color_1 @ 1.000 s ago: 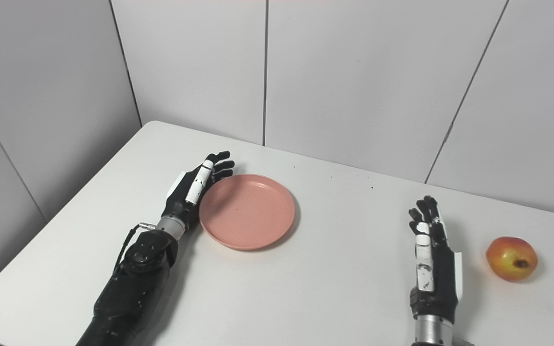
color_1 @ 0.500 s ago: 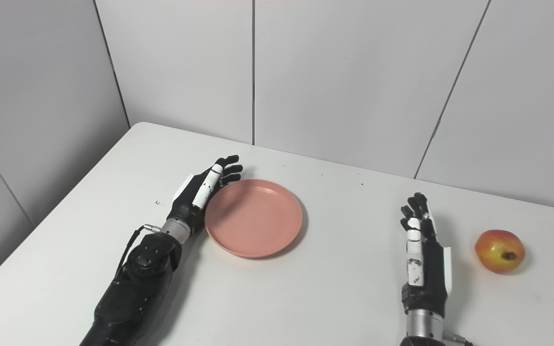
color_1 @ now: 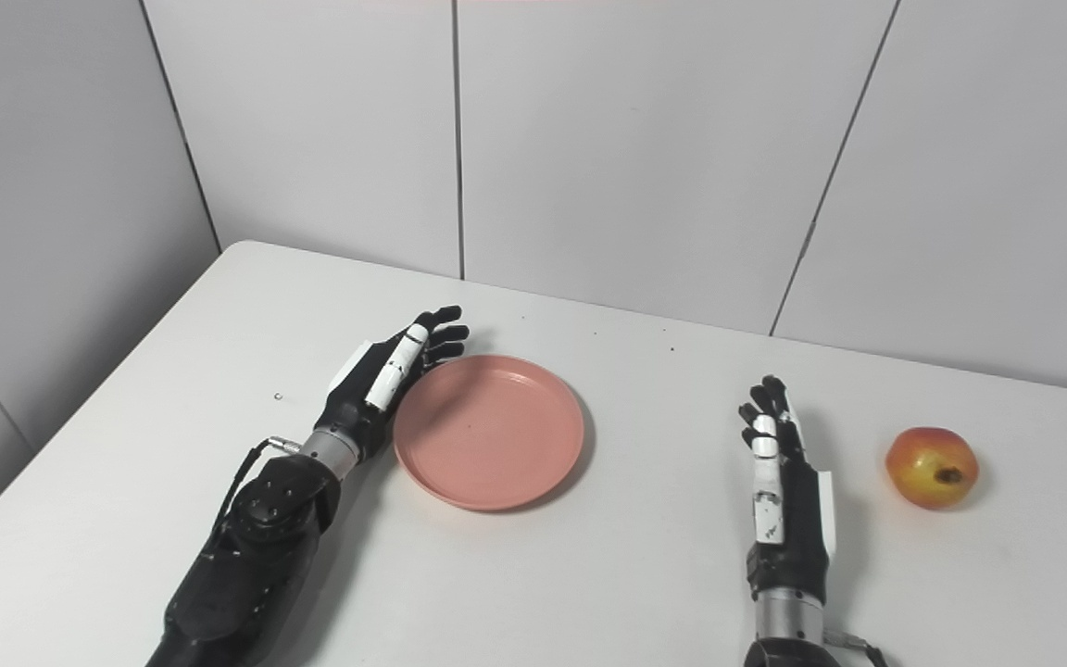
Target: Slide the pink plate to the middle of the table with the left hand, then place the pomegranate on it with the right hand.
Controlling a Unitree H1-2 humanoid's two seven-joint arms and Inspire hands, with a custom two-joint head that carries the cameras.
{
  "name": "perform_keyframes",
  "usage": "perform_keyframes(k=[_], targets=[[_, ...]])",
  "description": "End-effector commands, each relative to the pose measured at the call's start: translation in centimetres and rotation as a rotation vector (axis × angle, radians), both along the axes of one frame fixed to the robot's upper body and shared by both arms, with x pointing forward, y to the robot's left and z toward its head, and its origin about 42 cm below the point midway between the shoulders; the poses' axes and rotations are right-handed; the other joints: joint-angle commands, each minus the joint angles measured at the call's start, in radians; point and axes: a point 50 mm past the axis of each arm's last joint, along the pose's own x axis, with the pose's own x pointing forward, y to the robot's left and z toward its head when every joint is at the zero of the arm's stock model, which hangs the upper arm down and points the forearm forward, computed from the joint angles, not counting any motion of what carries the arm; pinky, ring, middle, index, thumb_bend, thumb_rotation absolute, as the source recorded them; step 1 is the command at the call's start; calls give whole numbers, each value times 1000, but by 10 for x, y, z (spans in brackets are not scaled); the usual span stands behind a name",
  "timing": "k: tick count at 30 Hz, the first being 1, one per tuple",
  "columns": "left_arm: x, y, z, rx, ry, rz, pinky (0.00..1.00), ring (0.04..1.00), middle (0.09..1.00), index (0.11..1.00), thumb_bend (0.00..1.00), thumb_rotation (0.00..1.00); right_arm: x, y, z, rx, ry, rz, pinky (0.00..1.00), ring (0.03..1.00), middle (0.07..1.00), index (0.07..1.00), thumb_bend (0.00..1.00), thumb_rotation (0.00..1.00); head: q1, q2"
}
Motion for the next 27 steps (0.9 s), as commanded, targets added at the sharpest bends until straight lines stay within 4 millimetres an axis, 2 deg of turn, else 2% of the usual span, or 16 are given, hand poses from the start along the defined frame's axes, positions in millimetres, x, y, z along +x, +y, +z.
perform_keyframes(k=[1,12,20,27], targets=[[5,-11,21,12,-50,-21,851,867,865,852,447,1000,-9,3,-12,4,45,-23,915,885,907,909,563,969,-5,1],[-2,-35,19,58,-27,-15,882,892,879,863,437,1000,-7,10,-9,-7,47,-17,928,897,916,915,563,970,-65,15],[-10,-49,15,57,-20,-19,934,917,912,901,420,1000,-6,13,-8,-17,57,-10,966,917,924,920,609,973,-88,17],[-14,-63,8,12,-21,-8,912,909,917,908,409,1000,-6,14,-7,-19,56,-7,956,917,927,924,605,975,-98,18]])
